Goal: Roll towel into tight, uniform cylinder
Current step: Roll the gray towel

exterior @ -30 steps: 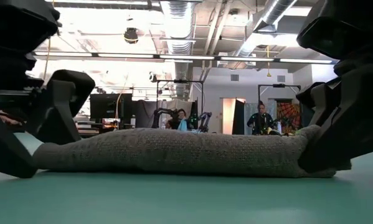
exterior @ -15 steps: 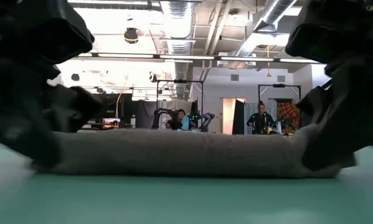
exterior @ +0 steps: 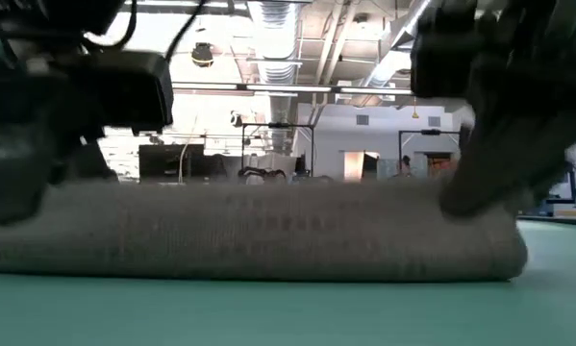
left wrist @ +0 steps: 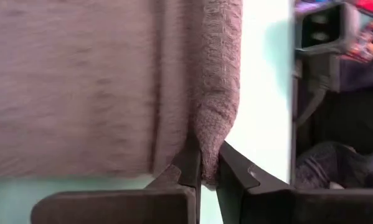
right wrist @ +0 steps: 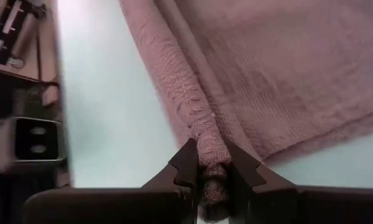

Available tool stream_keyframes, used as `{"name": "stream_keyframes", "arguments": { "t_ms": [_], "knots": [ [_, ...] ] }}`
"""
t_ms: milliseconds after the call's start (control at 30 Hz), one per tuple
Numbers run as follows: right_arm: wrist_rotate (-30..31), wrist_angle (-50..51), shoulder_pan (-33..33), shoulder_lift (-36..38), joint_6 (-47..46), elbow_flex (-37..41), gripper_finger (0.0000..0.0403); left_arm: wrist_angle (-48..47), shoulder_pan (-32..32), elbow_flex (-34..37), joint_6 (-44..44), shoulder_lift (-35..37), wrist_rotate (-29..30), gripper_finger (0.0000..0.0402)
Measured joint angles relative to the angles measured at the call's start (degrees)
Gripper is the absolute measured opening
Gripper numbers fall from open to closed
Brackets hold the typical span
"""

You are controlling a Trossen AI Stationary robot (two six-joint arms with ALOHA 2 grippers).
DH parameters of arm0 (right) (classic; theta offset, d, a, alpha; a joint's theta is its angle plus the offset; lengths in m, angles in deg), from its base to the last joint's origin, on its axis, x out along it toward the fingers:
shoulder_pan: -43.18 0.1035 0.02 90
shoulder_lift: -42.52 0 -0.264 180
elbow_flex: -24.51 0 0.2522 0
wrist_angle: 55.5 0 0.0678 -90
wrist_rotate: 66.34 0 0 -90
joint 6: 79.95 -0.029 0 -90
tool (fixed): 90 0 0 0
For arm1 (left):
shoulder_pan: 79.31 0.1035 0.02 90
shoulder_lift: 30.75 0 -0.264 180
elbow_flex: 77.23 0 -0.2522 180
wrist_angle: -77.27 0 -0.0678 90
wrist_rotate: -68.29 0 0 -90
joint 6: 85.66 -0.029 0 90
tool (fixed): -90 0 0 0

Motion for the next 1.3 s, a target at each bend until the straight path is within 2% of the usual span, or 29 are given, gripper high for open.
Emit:
{"name": "stream_keyframes", "arguments": {
  "t_ms": [100,233,400,500,600,667,733,867,1033,1133,1300],
  "knots": [
    [-1.63,-0.50,-0.98,-2.58,-1.93,-0.09,0.0066,-1.57,0.69,0.00,0.56,0.00,0.48,0.0013],
    [-2.35,-2.73,-1.60,-5.17,-2.74,-0.12,0.0066,-1.59,1.83,0.12,-1.54,0.88,-3.11,0.0027],
    [-2.48,-3.08,-1.62,-5.41,-3.40,-0.02,0.0066,-5.45,2.51,0.40,-4.13,6.17,-4.08,0.0052],
    [-2.47,-2.98,-1.62,-5.45,-4.29,-0.02,0.0066,-10.08,2.46,0.25,-5.76,11.30,-0.73,0.0055],
    [-2.10,-2.99,-1.61,-5.48,-4.65,-0.01,0.0066,-14.78,1.70,0.20,-8.05,15.84,6.32,0.0056],
    [-1.62,-3.00,-1.53,-5.49,-4.92,0.00,0.0066,-13.48,-0.33,0.23,-12.48,18.00,11.84,0.0056],
    [-1.40,-3.01,-1.51,-5.51,-5.65,0.00,0.0066,-6.82,-3.47,0.13,-18.92,18.67,16.62,0.0056],
    [-1.35,-3.22,-1.53,-5.53,-6.14,0.04,0.0066,9.23,-8.79,0.05,-28.99,13.87,24.57,0.0056],
    [-1.16,-3.67,-1.53,-5.56,-7.37,0.09,0.0066,23.21,-9.70,-0.97,-35.14,2.32,27.25,0.0056],
    [-1.14,-3.85,-1.53,-5.56,-8.14,0.09,0.0066,24.58,-8.40,-3.88,-36.54,-3.74,27.15,0.0057],
    [-1.05,-4.26,-1.51,-5.58,-7.75,0.09,0.0066,17.15,-5.64,-8.13,-35.98,-7.61,25.31,0.0057]
  ]
}}
